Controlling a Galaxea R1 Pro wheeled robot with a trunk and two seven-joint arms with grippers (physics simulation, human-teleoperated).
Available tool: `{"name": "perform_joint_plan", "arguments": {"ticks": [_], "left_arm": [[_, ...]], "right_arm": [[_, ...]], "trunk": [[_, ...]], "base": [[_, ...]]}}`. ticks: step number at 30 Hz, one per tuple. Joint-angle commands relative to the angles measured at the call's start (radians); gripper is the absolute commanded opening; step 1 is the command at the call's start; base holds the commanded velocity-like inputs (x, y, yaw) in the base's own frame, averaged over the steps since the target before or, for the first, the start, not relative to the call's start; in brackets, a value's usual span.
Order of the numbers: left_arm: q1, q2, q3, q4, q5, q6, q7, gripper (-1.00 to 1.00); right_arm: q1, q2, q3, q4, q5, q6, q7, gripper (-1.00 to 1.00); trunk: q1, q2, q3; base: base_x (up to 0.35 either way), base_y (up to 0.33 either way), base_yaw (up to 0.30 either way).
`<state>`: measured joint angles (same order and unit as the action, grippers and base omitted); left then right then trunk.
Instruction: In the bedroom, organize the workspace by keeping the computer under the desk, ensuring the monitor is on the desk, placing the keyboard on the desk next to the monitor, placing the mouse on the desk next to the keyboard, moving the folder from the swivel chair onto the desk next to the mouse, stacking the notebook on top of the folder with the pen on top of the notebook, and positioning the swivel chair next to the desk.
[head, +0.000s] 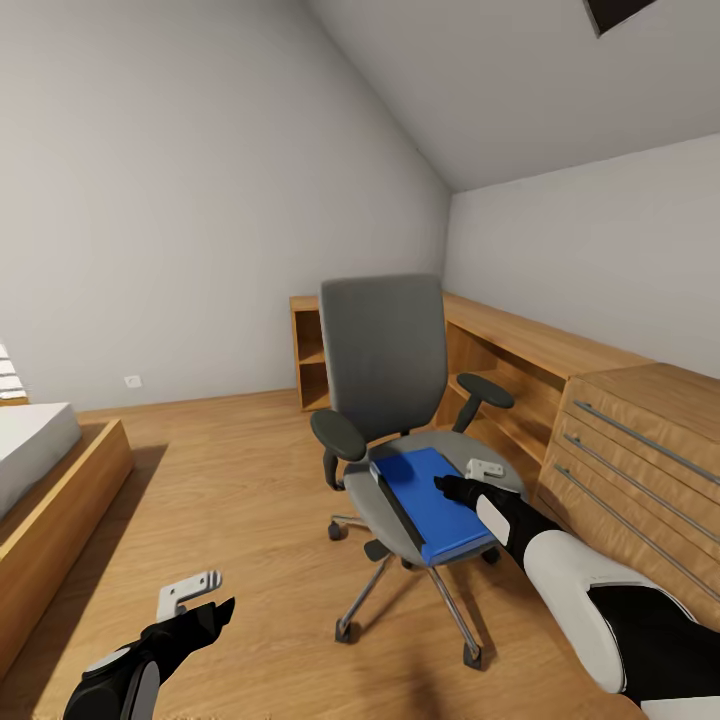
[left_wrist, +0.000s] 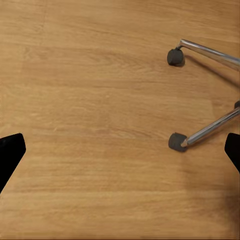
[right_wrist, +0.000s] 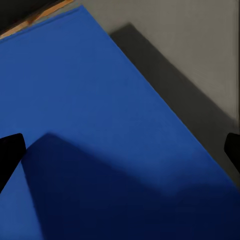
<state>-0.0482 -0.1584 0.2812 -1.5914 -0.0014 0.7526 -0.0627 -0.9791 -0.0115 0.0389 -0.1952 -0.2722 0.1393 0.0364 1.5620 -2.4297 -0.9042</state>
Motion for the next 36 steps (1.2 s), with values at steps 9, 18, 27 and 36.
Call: {"name": "perform_joint_plan", "arguments": {"ticks": [9, 18, 27, 36], "left_arm": [[-0.001, -0.001, 0.002, 0.0, 0.0, 0.005, -0.008, 1.0], [-0.001, -0.001, 0.002, 0.001, 0.0, 0.005, -0.008, 1.0], [-0.001, -0.001, 0.002, 0.001, 0.001, 0.005, -0.008, 1.0], [-0.001, -0.001, 0.003, 0.001, 0.001, 0.005, -0.008, 1.0]], "right_arm": [[0.0, -0.001, 0.01, 0.016, -0.007, 0.004, 0.0, 1.0], [0.0, -0.001, 0.01, 0.016, -0.007, 0.004, 0.0, 1.0], [0.0, -0.001, 0.01, 0.016, -0.007, 0.003, 0.0, 1.0], [0.0, -0.002, 0.01, 0.016, -0.007, 0.004, -0.001, 1.0]], "trunk": [[0.0, 0.0, -0.001], [0.0, 0.0, -0.001], [0.0, 0.0, -0.001], [0.0, 0.0, -0.001]], "base": [[-0.035, 0.0, 0.0], [-0.036, 0.0, 0.0], [-0.147, 0.0, 0.0], [-0.013, 0.0, 0.0]]}}
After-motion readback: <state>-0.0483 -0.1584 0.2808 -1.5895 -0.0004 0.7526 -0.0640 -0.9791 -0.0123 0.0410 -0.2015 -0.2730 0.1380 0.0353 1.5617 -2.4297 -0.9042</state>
